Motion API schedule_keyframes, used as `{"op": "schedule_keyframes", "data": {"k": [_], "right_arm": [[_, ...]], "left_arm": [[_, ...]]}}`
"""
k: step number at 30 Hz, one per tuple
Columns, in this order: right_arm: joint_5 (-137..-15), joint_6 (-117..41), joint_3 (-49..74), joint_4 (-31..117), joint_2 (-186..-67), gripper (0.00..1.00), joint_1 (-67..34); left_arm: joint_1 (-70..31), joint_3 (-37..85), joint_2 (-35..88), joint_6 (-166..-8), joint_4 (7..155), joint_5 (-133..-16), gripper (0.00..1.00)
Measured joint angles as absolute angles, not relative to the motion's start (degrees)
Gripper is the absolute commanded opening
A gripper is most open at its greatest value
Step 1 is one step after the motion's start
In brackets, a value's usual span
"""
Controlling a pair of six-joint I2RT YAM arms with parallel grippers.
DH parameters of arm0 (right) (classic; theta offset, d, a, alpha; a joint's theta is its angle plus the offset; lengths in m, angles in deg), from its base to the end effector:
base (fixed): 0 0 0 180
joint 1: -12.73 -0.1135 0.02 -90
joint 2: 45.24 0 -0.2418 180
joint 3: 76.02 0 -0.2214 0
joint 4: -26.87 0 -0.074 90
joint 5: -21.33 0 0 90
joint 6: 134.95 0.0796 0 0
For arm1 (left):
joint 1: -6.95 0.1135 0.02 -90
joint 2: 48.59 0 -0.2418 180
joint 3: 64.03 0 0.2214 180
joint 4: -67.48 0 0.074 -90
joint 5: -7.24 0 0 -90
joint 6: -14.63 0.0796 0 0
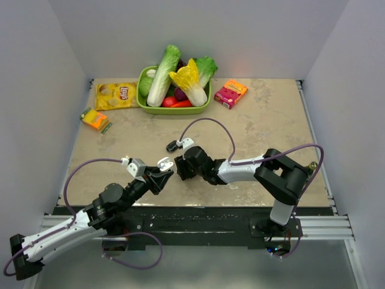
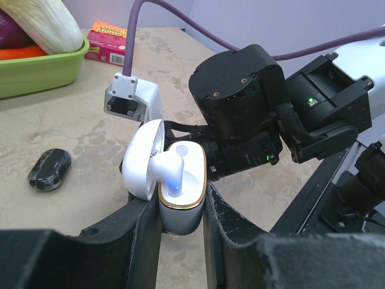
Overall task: Insert the wireless bluetooth earbuds into the charging case
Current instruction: Pick up the earbud from the center of the board.
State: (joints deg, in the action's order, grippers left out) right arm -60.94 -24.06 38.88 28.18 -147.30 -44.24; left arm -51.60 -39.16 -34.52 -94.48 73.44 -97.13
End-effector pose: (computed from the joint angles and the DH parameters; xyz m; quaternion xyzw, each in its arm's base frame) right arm 0.2093 0.3022 0.1222 -0.2501 0.8628 0.2263 0.3767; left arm 0.0969 -0.1206 0.2265 0.1398 0.6630 -0.3921 0.6222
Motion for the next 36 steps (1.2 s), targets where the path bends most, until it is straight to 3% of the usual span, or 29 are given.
{"op": "schedule_keyframes", "data": {"k": [9, 17, 27, 28, 31, 32, 34, 36], "right_arm": [[-60.0, -24.5, 38.7, 28.3, -147.7, 0.41, -44.2], [-52.6, -24.7, 39.0, 29.4, -147.5, 0.59, -43.9], [-50.9, -24.4, 46.4, 31.9, -139.3, 0.62, -42.8], [-51.4, -24.3, 47.4, 32.0, -137.7, 0.6, -42.9], [-53.0, -23.6, 48.8, 31.8, -134.2, 0.42, -43.9], [-53.6, -23.2, 48.8, 31.3, -133.7, 0.2, -44.4], [-55.0, -22.5, 48.8, 30.2, -133.8, 0.0, -45.2], [-56.3, -21.4, 48.8, 30.0, -135.0, 0.0, -45.9]], "left_arm": [[-51.6, -39.2, -34.5, -94.5, 73.4, -97.1, 0.0], [-51.6, -39.3, -34.3, -94.9, 73.4, -97.1, 0.0], [-51.6, -39.7, -34.1, -94.9, 73.2, -96.8, 0.0], [-51.6, -39.7, -34.2, -94.9, 73.2, -96.8, 0.0], [-51.6, -39.8, -34.6, -94.9, 73.0, -96.7, 0.0], [-51.6, -39.8, -34.7, -94.9, 72.9, -96.7, 0.0], [-51.6, -39.8, -34.7, -94.9, 72.9, -96.6, 0.0], [-51.6, -39.8, -34.7, -94.9, 72.9, -96.5, 0.0]]}}
